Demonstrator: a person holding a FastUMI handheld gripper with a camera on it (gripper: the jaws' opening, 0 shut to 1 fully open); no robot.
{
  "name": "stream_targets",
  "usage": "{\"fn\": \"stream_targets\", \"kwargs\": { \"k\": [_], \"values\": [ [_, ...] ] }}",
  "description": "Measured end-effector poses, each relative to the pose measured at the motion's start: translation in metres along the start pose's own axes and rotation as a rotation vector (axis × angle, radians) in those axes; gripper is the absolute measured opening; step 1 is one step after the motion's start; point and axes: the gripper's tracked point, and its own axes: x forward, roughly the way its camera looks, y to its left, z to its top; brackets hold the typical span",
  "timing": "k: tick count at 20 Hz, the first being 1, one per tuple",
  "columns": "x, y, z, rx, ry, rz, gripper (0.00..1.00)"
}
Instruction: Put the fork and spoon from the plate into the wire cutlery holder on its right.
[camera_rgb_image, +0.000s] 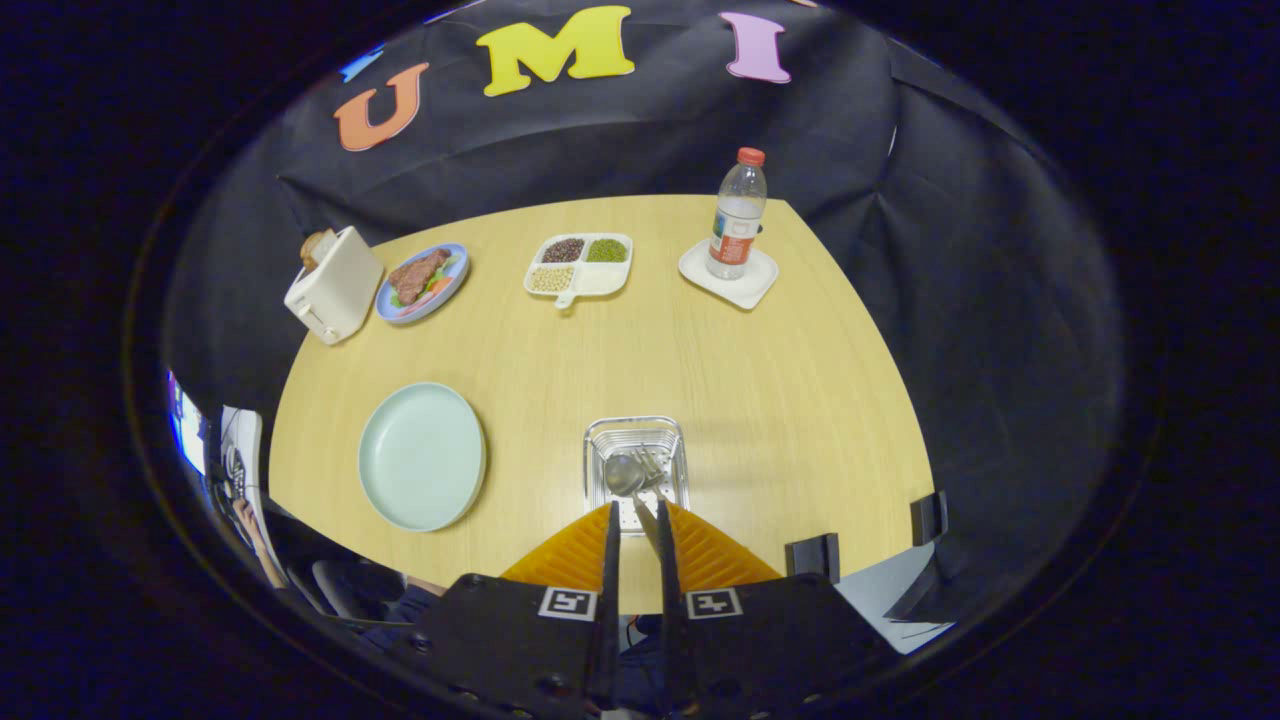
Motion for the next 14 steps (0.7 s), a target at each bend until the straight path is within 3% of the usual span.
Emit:
{"fn": "stream_targets", "kwargs": {
  "k": [1, 4, 9, 12, 14],
  "values": [
    [-0.003, 0.003, 0.003, -0.005, -0.026, 0.002, 0.22],
    [-0.014, 0.015, 0.009, -0.034, -0.143, -0.016, 0.5],
    [-0.054, 0.051, 0.002, -0.069, -0.34, -0.002, 0.55],
    [-0.088, 0.062, -0.004, -0.12, -0.521, -0.081, 0.69],
    [-0.112, 0.078, -0.019, -0.131, -0.611, -0.085, 0.78]
  ]
}}
